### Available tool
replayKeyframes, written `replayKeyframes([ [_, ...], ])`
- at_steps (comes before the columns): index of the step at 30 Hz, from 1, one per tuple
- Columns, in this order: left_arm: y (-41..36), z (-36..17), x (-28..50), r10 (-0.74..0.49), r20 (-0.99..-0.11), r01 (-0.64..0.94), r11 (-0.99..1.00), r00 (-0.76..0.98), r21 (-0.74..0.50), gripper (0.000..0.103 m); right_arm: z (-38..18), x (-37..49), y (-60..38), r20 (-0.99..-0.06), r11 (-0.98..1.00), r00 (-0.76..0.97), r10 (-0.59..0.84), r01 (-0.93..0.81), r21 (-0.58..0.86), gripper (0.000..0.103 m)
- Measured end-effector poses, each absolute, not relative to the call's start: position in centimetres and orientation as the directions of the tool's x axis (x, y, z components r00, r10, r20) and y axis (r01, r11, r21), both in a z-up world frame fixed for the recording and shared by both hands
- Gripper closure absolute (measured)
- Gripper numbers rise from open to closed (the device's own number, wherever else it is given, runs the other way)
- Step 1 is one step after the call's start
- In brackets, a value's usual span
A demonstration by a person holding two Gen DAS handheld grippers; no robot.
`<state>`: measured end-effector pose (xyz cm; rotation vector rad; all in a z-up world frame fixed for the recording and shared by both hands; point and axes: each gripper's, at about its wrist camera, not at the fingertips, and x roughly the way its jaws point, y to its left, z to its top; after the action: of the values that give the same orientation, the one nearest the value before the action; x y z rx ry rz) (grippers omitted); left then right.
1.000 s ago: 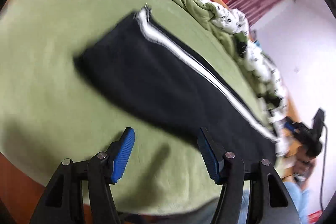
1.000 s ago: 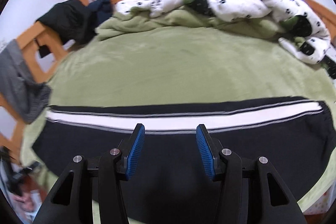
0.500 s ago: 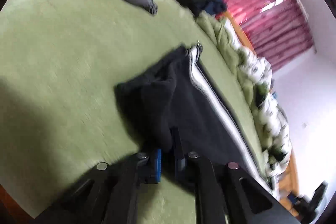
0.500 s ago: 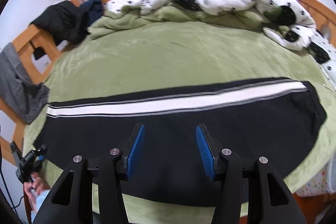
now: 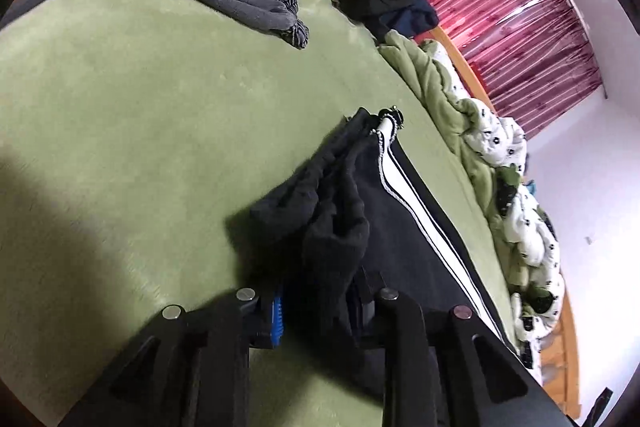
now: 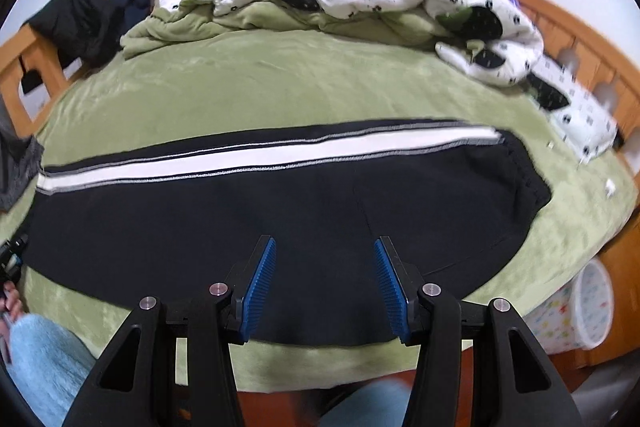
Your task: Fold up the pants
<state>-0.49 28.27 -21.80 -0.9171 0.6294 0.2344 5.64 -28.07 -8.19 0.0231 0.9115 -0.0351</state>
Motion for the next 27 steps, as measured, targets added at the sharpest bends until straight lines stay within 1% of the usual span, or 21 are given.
replayKeyframes([
  [1, 28.1, -21.3, -0.1, -0.055, -0.616, -0.461, 0.612, 0.786, -0.643, 0.085, -8.7, 6.3, -28.0, -0.796, 0.999, 0.605, -0.001, 0.039, 0.029, 0.053],
  [2, 28.0, -21.0, -0.1, -0.046, -0.628, -0.467, 0.628, 0.777, -0.623, 0.087, -9.0, 6.7, -27.8, -0.798, 0.999, 0.602, 0.013, 0.033, 0.041, 0.053],
  [4, 27.3, -19.4, 0.4, -0.012, -0.650, -0.479, 0.667, 0.760, -0.571, 0.088, -9.4, 7.9, -27.0, -0.798, 0.998, 0.600, 0.047, -0.001, 0.057, 0.053],
  [7, 25.3, -15.3, 1.5, 0.032, -0.651, -0.441, 0.761, 0.758, -0.477, 0.088, -9.5, 9.5, -25.5, -0.780, 0.996, 0.621, 0.078, -0.077, 0.038, 0.053],
  [10, 20.8, -10.0, 3.2, 0.038, -0.630, -0.339, 0.867, 0.776, -0.366, 0.089, -9.5, 10.7, -24.3, -0.750, 0.989, 0.652, 0.113, -0.150, 0.018, 0.053],
  [13, 15.0, -6.2, 5.0, 0.016, -0.620, -0.236, 0.932, 0.785, -0.275, 0.089, -10.1, 11.4, -24.4, -0.731, 0.981, 0.665, 0.153, -0.189, 0.034, 0.053],
  [17, 6.3, -3.7, 7.2, -0.042, -0.616, -0.106, 0.974, 0.787, -0.201, 0.089, -10.8, 11.6, -26.3, -0.753, 0.982, 0.644, 0.136, -0.186, 0.019, 0.053],
  [19, 1.4, -4.1, 8.2, -0.102, -0.624, -0.035, 0.979, 0.775, -0.202, 0.089, -9.8, 10.6, -27.9, -0.715, 0.982, 0.692, 0.100, -0.185, -0.042, 0.053],
  [21, -2.1, -5.5, 9.0, -0.168, -0.638, 0.004, 0.968, 0.751, -0.251, 0.089, -9.0, 9.7, -29.7, -0.674, 0.986, 0.737, 0.049, -0.144, -0.086, 0.053],
  [22, -4.2, -6.7, 9.4, -0.209, -0.652, 0.032, 0.962, 0.729, -0.272, 0.089, -8.7, 9.4, -30.8, -0.666, 0.989, 0.746, 0.035, -0.119, -0.082, 0.053],
  [25, -9.9, -11.6, 9.7, -0.272, -0.710, 0.116, 0.958, 0.649, -0.261, 0.089, -8.5, 8.6, -35.0, -0.671, 0.999, 0.740, 0.054, -0.036, 0.040, 0.053],
  [27, -12.5, -15.4, 9.7, -0.290, -0.782, 0.131, 0.956, 0.552, -0.262, 0.089, -8.9, 8.5, -37.2, -0.685, 0.993, 0.725, 0.066, 0.019, 0.115, 0.053],
])
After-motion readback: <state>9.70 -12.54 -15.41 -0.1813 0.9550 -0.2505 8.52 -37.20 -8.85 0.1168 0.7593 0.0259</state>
